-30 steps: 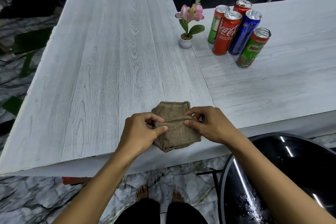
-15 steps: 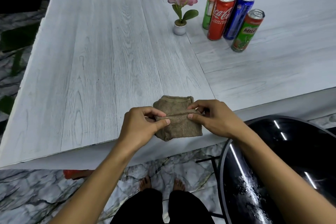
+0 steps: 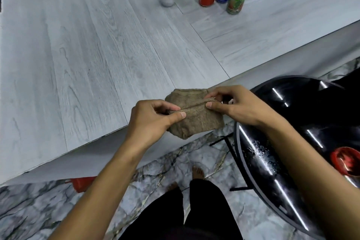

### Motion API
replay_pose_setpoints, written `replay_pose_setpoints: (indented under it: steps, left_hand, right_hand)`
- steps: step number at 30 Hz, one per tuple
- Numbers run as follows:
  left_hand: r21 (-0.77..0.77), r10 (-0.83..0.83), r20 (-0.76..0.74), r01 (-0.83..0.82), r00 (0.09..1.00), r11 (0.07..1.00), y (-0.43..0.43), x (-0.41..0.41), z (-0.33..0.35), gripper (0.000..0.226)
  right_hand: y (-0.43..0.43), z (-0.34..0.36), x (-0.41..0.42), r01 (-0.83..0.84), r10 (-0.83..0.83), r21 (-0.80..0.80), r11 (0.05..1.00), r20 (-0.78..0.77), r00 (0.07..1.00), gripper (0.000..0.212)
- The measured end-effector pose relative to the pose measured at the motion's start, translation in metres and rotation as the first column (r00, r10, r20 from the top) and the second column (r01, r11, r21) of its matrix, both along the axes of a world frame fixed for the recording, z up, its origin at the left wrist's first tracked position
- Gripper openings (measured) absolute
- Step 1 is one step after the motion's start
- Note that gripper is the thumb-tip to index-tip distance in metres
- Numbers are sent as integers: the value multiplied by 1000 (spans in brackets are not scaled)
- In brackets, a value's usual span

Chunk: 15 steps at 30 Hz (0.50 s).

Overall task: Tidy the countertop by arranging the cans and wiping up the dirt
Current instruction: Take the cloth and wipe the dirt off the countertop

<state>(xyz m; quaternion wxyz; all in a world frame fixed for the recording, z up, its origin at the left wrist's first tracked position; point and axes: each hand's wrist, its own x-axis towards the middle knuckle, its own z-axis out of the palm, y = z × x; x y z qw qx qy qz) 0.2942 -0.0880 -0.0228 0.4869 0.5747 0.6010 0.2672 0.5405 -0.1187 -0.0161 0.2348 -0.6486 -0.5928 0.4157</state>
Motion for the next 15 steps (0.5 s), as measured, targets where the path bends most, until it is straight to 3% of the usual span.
replay_pose_setpoints:
  steps: [6,15]
  left_hand:
    - [3,-137,36,137,990,991,-12,6,1,18]
    - [12,-312,119,313,943,950,-27,27,-10,17]
  right_hand:
    - [-46,-5,-2,142,-136,55,988,-103,985,8]
    - [-108,-16,7,359,-333,83,930,-226,915,16]
